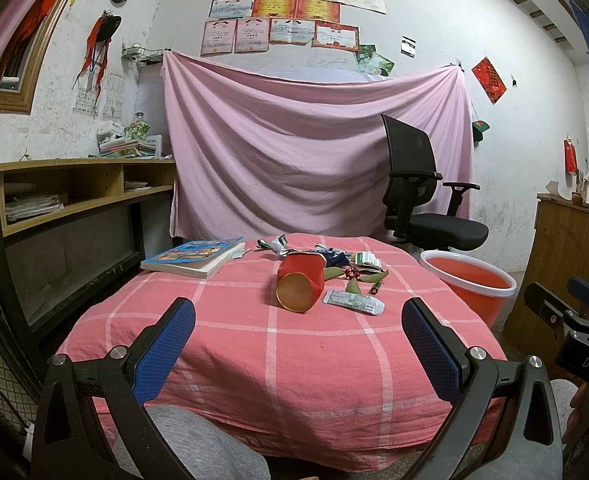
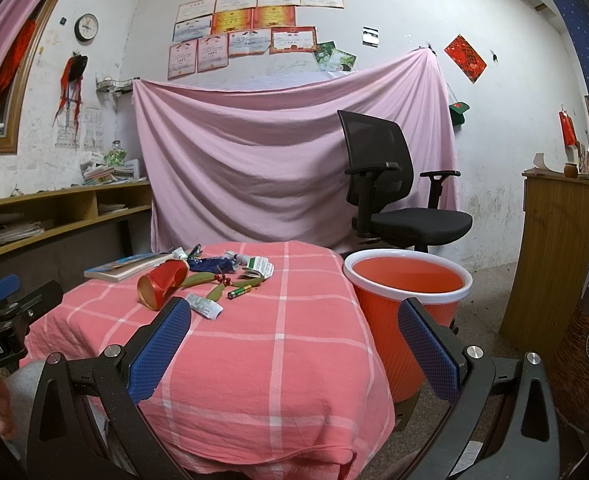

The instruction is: Collect trash

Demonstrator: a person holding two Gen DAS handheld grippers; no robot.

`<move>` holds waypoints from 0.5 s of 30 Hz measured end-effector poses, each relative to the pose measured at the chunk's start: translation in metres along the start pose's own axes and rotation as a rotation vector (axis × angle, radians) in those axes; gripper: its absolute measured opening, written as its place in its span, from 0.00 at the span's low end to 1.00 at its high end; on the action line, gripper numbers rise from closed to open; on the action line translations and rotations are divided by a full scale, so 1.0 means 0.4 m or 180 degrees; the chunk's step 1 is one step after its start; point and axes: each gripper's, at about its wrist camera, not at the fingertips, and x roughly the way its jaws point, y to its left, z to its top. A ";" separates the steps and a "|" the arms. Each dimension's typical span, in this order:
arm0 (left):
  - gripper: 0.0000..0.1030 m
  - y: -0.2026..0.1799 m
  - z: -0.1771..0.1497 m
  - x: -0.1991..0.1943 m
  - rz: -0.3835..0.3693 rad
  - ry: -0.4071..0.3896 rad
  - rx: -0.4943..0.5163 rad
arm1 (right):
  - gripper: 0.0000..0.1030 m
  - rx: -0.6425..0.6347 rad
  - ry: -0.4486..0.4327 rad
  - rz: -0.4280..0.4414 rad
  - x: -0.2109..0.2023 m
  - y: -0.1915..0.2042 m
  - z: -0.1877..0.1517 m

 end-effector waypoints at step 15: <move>0.98 0.008 0.018 0.020 -0.0025 0.0049 -0.0068 | 1.00 0.0060 0.0020 0.0049 0.008 0.011 -0.001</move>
